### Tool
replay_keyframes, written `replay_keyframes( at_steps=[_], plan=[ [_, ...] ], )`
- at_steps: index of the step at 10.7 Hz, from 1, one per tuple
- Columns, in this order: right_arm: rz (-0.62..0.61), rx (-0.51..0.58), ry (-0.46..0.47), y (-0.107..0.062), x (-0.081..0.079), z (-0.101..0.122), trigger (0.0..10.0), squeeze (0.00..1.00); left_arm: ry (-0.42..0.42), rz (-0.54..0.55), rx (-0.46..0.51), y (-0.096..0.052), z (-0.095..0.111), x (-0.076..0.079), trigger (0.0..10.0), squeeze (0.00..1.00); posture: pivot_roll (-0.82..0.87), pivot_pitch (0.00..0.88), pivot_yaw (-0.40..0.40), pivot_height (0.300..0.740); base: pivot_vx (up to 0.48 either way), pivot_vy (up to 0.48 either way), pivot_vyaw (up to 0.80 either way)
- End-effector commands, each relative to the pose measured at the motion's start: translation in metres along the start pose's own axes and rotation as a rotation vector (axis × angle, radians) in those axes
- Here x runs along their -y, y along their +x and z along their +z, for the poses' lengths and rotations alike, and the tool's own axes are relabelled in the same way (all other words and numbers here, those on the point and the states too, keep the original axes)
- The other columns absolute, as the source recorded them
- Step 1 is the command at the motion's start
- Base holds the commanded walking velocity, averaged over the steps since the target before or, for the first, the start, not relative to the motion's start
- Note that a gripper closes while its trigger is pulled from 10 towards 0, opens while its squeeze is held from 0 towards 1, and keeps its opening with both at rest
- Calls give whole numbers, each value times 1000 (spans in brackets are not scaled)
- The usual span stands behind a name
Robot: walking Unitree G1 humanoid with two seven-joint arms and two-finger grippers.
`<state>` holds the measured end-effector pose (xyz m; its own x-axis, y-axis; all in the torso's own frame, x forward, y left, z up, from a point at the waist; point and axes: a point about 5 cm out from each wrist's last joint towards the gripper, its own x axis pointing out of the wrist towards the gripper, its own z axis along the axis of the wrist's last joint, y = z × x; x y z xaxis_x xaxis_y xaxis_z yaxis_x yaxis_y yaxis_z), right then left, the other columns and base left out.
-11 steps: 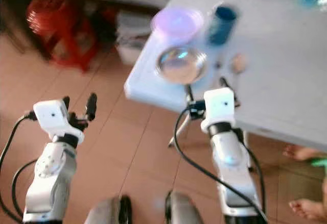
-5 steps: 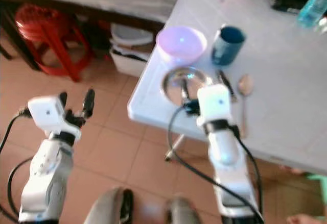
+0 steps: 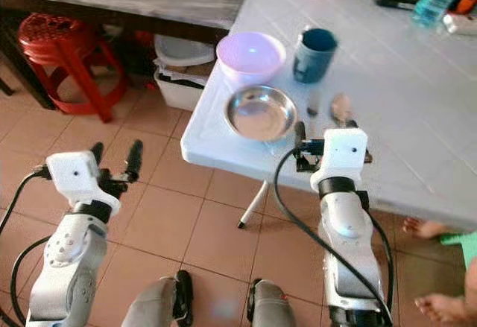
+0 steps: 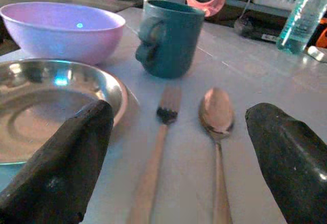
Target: Setting the table
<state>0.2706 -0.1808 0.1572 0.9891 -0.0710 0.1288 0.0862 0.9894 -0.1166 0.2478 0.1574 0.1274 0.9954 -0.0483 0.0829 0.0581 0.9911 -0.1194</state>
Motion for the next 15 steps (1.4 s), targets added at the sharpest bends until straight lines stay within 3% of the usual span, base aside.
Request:
replay_keyframes(
  at_steps=[1, 3, 7, 15],
  plan=[
    [-4, 0, 19, 4, 2, 2, 10000, 0, 13, -10, 0, -3, 3, -1, 10000, 0, -39, 253, 12, 740, 0, 0, 0],
    [14, 4, 74, 17, 1, 6, 10000, 0, 25, -35, -6, -6, 4, 2, 10000, 0, -31, 261, 19, 740, 0, 0, 0],
    [83, -45, 151, 28, -8, 9, 10000, 0, 17, -44, -20, -8, 6, 3, 10000, 0, -19, 272, 22, 740, 0, 0, 0],
    [174, -102, 282, 30, -22, 8, 10000, 0, 12, -51, -31, -10, 8, 5, 10000, 0, -13, 278, 19, 740, 0, 0, 0]
  ],
)
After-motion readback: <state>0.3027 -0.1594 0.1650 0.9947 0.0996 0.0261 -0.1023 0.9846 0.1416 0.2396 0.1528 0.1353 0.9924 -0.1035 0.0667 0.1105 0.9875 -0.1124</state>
